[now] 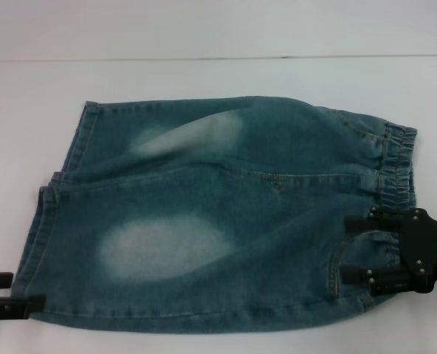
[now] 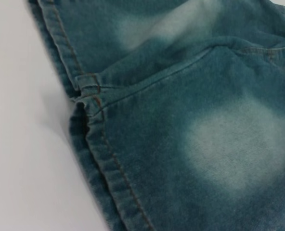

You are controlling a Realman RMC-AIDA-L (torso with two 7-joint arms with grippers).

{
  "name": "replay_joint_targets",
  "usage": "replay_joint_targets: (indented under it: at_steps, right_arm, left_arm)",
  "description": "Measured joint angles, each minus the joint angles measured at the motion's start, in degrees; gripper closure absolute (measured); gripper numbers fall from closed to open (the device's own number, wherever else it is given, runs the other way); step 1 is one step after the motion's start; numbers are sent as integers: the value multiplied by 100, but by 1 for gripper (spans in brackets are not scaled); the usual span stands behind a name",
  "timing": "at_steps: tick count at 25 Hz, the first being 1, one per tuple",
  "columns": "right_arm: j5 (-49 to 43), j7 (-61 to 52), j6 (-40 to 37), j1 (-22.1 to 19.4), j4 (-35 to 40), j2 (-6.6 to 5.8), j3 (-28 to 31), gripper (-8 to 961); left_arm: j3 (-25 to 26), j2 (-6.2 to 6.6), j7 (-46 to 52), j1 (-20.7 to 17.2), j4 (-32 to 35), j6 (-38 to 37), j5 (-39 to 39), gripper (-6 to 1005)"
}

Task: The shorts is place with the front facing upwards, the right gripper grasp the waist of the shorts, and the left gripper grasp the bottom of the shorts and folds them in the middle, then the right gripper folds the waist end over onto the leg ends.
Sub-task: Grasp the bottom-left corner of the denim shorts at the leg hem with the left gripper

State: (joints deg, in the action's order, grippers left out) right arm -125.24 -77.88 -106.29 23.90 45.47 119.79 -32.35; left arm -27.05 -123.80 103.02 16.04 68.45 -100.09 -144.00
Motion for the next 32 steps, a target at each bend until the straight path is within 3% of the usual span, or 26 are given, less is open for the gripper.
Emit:
replay_joint_targets:
  at_steps: [32]
  right_arm:
    - [0, -8, -37, 18, 50, -18, 1, 12]
  left_arm:
    - [-192, -12, 181, 147, -67, -63, -263, 111]
